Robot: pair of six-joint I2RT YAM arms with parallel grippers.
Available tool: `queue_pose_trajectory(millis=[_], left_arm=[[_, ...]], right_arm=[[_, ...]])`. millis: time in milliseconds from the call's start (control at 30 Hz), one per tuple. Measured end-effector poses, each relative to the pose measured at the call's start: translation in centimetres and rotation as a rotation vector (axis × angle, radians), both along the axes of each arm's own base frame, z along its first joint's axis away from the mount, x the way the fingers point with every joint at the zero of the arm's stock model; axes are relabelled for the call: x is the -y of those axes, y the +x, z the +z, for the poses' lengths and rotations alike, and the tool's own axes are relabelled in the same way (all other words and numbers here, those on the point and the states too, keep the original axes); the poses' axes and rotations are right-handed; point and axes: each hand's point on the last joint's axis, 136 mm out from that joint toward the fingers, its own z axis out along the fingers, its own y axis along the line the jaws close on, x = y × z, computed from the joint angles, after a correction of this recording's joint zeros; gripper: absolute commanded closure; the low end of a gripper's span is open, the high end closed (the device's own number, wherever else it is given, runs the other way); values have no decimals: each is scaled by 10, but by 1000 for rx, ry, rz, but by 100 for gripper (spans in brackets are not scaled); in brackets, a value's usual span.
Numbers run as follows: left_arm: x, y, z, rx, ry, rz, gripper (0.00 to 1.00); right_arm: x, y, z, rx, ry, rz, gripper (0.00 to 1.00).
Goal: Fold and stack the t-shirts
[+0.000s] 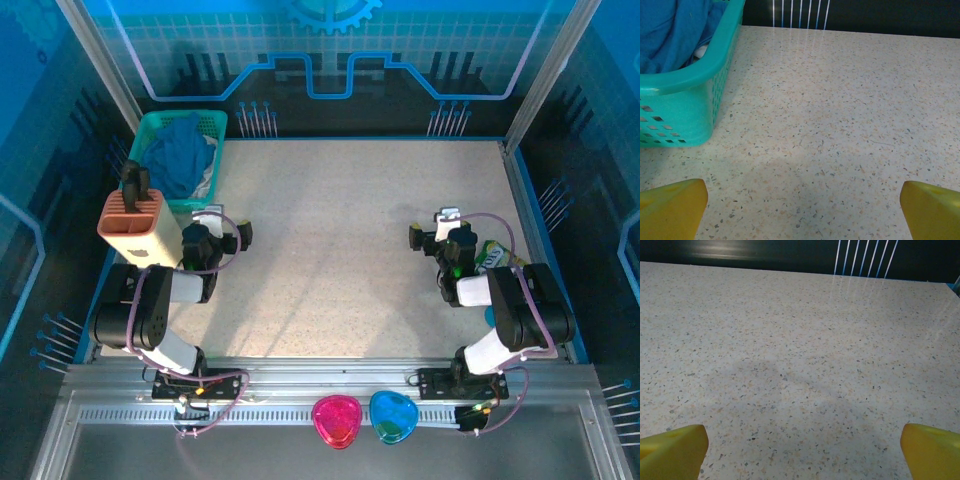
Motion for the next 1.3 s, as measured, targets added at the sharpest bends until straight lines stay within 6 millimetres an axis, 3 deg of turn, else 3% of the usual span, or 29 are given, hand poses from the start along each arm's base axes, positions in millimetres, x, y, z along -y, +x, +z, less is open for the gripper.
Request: queue_pose_trajectory(millis=[333, 400, 467, 567, 633, 733, 833, 900, 967, 1067, 1167, 1300], left_arm=[[-2, 0, 0, -3, 4, 14, 1], [-3, -4, 2, -14, 13, 27, 1], [1, -10, 17, -12, 31, 41, 1], [16, -16, 67, 18, 14, 37, 1], [17, -10, 117, 45, -26, 71, 1], [9, 1, 186, 72, -80, 146, 1], [-2, 16, 238, 60, -116, 227, 14], [-10, 36, 257, 35, -130, 263, 18], [-24, 63, 262, -11, -142, 302, 19], [-54, 110, 239, -128, -164, 361, 26], [-80, 153, 197, -261, -161, 412, 29], [-97, 193, 141, -403, -127, 457, 32]], right_arm=[[-5, 4, 2, -22, 3, 27, 0], [-5, 3, 11, -16, 0, 29, 1], [-7, -4, 31, 6, -7, 30, 0], [-17, -11, 81, 51, 5, 44, 0], [-22, -10, 127, 80, 38, 44, 0], [-26, -8, 179, 89, 84, 40, 1], [-31, -9, 202, 27, 117, 57, 1], [-37, -13, 200, -44, 134, 78, 0], [-44, -19, 189, -125, 147, 108, 0], [-54, -34, 167, -245, 162, 156, 0], [-63, -48, 153, -327, 175, 198, 0], [-71, -62, 154, -349, 186, 236, 0]])
